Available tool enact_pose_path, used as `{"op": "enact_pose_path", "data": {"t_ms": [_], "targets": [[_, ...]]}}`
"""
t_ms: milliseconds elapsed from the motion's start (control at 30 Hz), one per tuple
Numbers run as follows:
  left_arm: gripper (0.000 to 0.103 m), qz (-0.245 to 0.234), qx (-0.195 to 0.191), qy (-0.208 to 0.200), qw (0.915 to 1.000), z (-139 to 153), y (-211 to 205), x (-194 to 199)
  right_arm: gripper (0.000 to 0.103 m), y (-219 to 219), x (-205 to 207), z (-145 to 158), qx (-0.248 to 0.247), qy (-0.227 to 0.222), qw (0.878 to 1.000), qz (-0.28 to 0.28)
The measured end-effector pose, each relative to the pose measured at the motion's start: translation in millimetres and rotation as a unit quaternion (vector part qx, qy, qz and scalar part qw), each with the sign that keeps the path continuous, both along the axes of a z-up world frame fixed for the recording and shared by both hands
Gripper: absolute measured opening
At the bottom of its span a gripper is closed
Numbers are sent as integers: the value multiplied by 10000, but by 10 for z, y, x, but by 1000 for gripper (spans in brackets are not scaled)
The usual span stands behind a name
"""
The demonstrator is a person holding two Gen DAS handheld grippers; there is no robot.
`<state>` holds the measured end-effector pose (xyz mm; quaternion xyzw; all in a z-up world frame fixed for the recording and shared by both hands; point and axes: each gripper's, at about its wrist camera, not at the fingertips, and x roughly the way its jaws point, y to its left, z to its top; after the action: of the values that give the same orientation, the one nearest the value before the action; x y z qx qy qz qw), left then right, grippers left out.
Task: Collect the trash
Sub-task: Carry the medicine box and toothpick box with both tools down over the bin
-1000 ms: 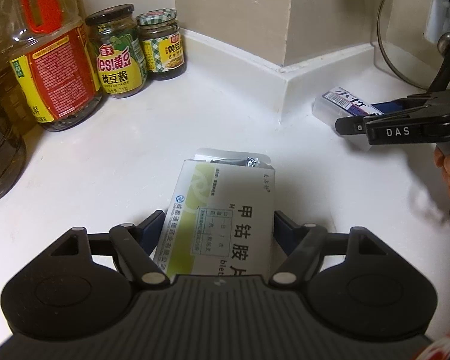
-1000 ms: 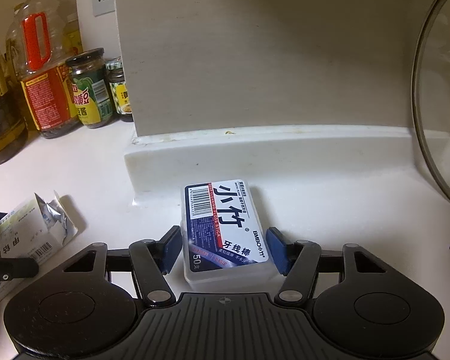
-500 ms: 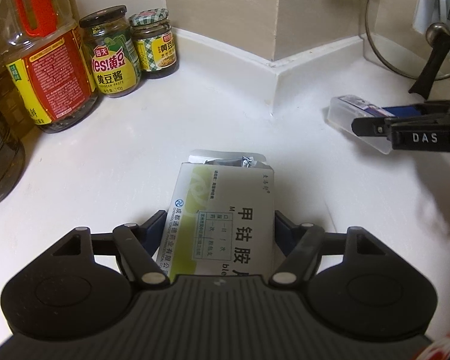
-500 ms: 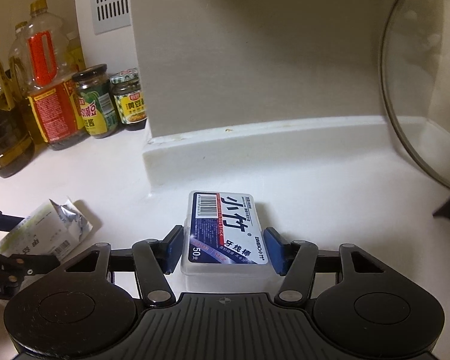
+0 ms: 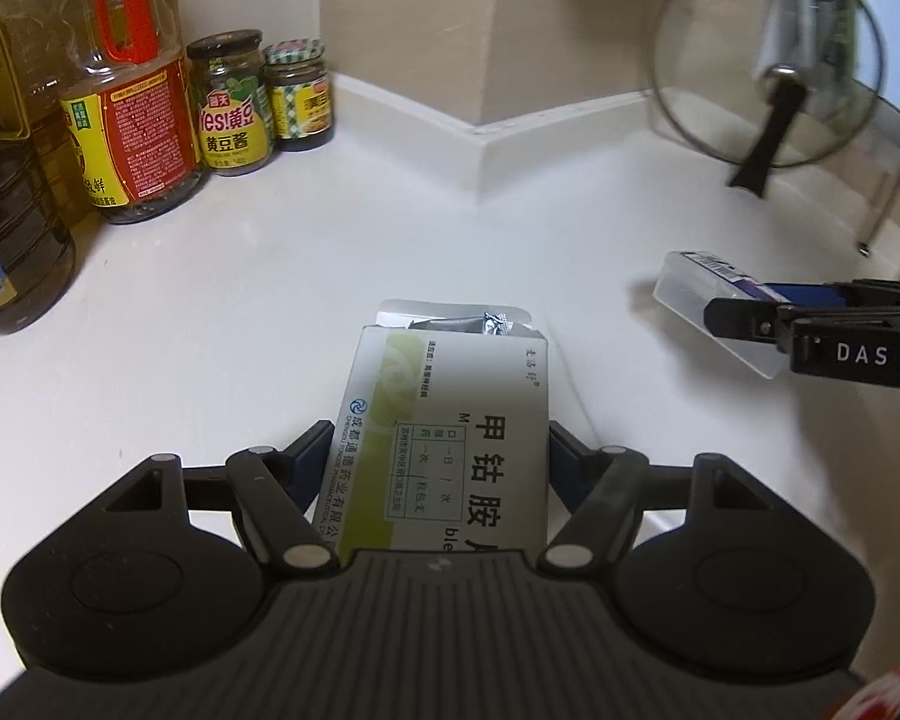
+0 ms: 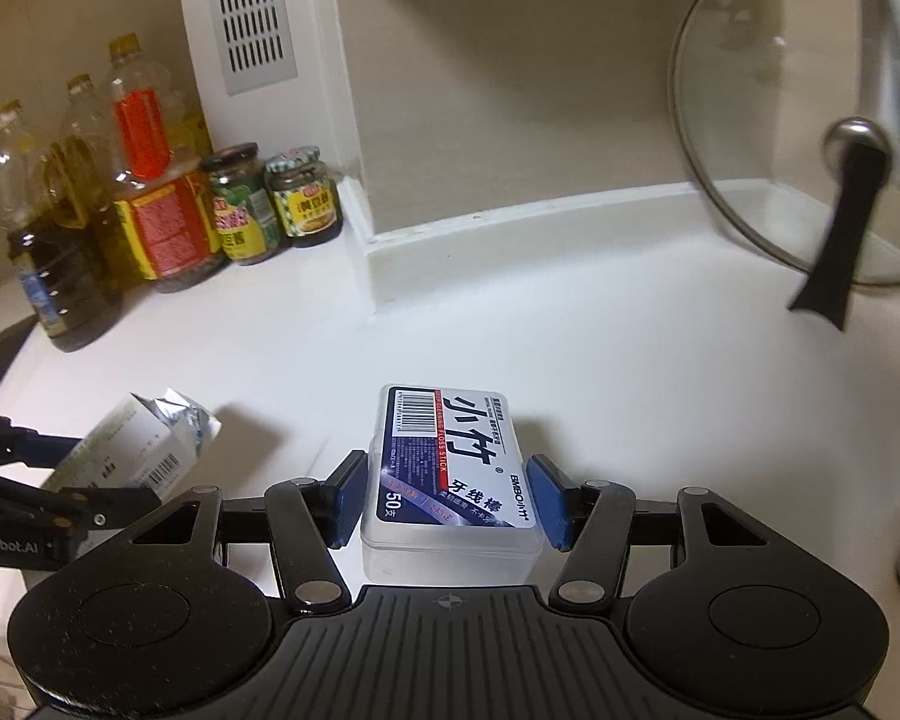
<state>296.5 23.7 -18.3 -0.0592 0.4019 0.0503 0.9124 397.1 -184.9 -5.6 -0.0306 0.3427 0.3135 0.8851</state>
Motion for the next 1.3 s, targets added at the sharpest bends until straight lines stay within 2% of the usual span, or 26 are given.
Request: {"op": "enact_pose_path", "data": {"t_ms": [300,467,633,900,1300], "targets": [[71,-461,-137,-68,9988,39,-99,-904,57,-79,-1135,141,20,-11,9993,-362],[71,-654,-145,-67,9977,35,-109,-1387,57,-51,-1704,82,9,122,9988,-478],[71,-639,-239,30,9977,-56,-125,-1726,57,-76,-2146,-31,-97,284,9982,-510],[71,-276,-394,236,9986,-263,-239,-2073,57,-165,-2426,-302,-199,567,9977,-307],[71,296,-416,814,9954,-645,-485,-2087,57,-301,-2383,-745,-399,849,9954,171]]}}
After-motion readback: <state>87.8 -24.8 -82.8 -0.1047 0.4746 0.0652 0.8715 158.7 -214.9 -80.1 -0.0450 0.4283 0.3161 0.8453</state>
